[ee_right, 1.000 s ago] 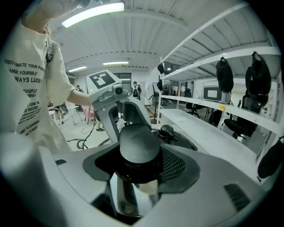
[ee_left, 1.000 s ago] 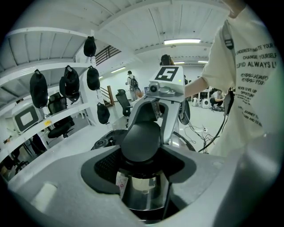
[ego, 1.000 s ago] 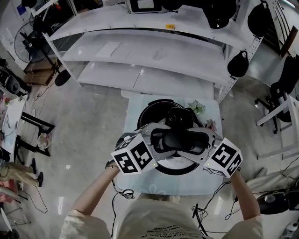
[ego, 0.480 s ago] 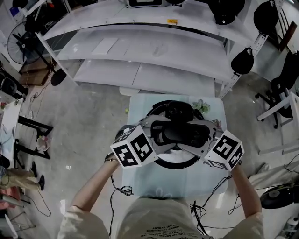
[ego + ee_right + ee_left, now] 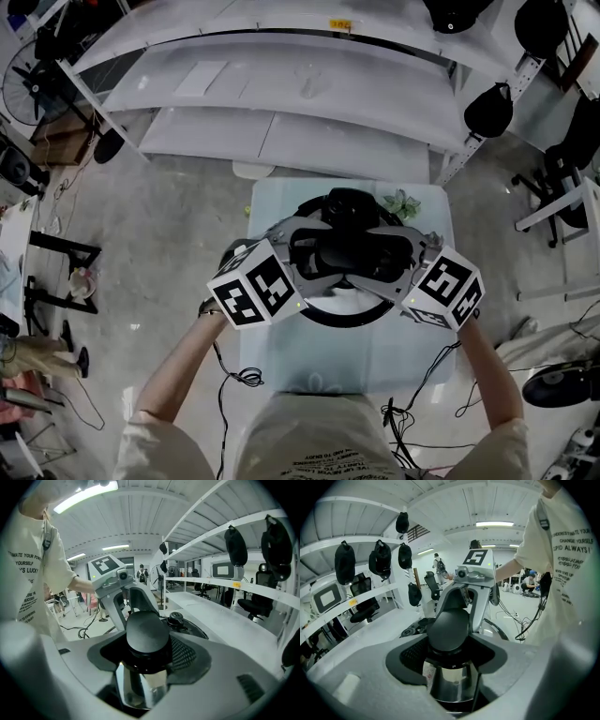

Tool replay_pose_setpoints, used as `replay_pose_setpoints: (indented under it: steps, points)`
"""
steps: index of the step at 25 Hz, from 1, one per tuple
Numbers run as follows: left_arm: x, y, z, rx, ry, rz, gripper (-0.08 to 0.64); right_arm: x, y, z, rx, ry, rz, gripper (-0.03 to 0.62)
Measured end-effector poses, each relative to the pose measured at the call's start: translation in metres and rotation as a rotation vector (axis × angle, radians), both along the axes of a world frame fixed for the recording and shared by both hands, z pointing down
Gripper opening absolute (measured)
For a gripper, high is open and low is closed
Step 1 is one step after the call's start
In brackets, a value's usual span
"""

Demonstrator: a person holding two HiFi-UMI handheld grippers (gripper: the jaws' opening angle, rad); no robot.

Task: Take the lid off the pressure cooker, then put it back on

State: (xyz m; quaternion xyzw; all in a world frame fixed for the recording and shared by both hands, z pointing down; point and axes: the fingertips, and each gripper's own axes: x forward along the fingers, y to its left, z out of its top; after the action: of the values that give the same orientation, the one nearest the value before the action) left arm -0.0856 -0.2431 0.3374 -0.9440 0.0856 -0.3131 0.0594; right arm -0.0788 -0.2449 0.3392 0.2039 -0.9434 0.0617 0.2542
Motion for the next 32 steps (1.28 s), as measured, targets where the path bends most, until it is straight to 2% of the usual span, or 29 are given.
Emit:
replay_pose_setpoints:
  steps: [22, 32]
  points:
    - [-0.002, -0.009, 0.022, -0.004, -0.014, -0.052, 0.273, -0.002, -0.009, 0.023, -0.002, 0.016, -0.049, 0.279]
    - [0.000, -0.009, 0.025, 0.007, 0.007, -0.053, 0.273, 0.000, -0.009, 0.026, -0.004, -0.004, -0.054, 0.279]
